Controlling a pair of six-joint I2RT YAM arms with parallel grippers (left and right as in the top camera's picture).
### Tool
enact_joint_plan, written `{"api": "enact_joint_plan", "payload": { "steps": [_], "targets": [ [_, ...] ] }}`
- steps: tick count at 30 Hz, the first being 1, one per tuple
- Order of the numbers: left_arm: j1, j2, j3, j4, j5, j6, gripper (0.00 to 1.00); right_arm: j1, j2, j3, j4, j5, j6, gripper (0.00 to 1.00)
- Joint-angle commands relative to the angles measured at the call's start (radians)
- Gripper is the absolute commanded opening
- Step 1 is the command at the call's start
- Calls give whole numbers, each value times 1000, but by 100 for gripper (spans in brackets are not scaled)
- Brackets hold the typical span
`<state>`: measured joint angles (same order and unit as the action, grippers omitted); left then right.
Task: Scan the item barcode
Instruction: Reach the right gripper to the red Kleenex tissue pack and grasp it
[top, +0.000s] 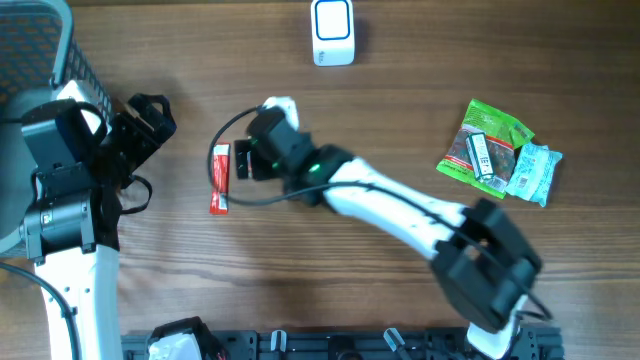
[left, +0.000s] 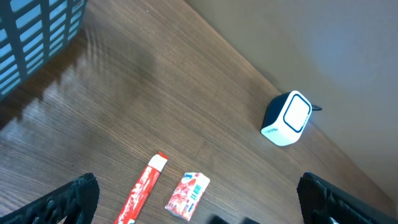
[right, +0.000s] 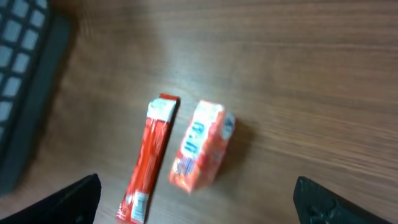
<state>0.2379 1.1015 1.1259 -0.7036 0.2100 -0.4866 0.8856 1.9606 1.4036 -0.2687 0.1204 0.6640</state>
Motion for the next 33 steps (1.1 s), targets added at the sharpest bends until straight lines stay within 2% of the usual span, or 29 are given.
{"api": "enact_joint_plan", "payload": {
  "steps": [1,6,10,14,16,17,19,21,24,26,33],
  "targets": [
    [6,-2,1,2,2,12,100,30,83,-5,76,82,53,100],
    [6,-2,1,2,2,12,100,32,159,-5,190,-5,54,96],
    [6,-2,1,2,2,12,100,32,193,-5,197,-5,56,80],
    [6,-2,1,2,2,12,100,32,217,-5,196,-5,71,73],
    [6,-2,1,2,2,12,100,32,220,-5,194,-5,71,64],
    [6,-2,1,2,2,12,100,32,220,-5,192,-5,68,53],
    [6,-2,1,2,2,12,100,31,219,-5,189,-5,69,38],
    [6,-2,1,2,2,12,100,29,214,-5,185,-5,68,32],
    [6,-2,1,2,2,12,100,13,174,-5,138,18,60,32],
    [6,-2,1,2,2,12,100,0,123,-5,83,33,-9,31],
    [6,-2,1,2,2,12,100,-81,-132,-5,-223,150,-184,18]
  ]
}}
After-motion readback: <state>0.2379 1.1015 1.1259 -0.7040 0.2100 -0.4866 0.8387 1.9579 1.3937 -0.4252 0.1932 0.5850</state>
